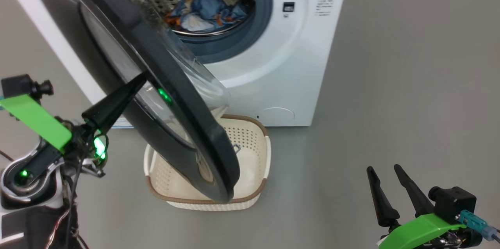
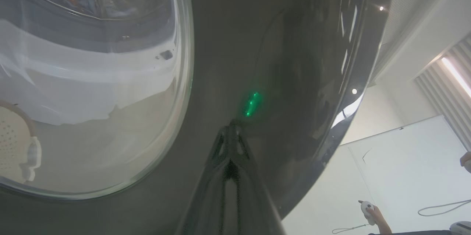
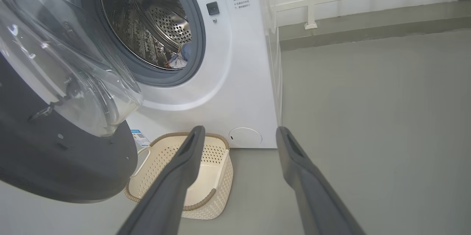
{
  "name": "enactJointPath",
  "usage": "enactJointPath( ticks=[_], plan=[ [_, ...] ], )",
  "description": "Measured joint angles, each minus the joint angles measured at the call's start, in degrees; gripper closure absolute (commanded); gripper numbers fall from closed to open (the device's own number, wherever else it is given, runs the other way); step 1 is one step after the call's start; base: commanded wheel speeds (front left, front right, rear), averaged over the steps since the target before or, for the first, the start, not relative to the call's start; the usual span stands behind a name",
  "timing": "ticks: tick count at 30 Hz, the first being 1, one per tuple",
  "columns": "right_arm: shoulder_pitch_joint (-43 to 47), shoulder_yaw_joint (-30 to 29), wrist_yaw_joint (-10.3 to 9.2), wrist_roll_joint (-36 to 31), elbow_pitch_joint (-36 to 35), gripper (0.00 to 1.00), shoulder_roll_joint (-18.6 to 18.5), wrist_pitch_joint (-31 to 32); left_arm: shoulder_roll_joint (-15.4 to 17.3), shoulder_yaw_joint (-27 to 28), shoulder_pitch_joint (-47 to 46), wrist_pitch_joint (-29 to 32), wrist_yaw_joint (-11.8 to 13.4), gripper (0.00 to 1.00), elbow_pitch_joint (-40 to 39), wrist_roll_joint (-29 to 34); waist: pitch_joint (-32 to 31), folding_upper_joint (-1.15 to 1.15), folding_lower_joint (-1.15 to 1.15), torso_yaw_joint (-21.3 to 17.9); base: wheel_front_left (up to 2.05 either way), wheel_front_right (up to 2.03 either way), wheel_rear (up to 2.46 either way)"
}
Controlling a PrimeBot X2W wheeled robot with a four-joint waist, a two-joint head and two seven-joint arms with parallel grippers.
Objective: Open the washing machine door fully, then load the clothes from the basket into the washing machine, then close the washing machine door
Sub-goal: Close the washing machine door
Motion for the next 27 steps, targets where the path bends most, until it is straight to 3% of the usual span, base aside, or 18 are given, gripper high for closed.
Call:
enactJointPath(
  ticks=[12, 27],
  plan=[
    [-2.18, -0.04, 0.0, 0.47, 1.11, 0.0, -0.01, -1.3, -1.67, 0.32, -6.43, -6.8, -3.77, 1.0, 8.94, -0.7, 2.09, 0.0, 0.0, -6.98, 0.0, 0.0, 0.0],
    [-3.14, 0.25, 0.0, 0.98, 2.82, 0.0, -0.03, -2.49, -2.1, 0.35, -9.71, -13.6, -4.94, 1.0, 14.73, 0.04, 2.99, 0.0, 0.01, -12.59, 0.0, 0.0, 0.0]
  ],
)
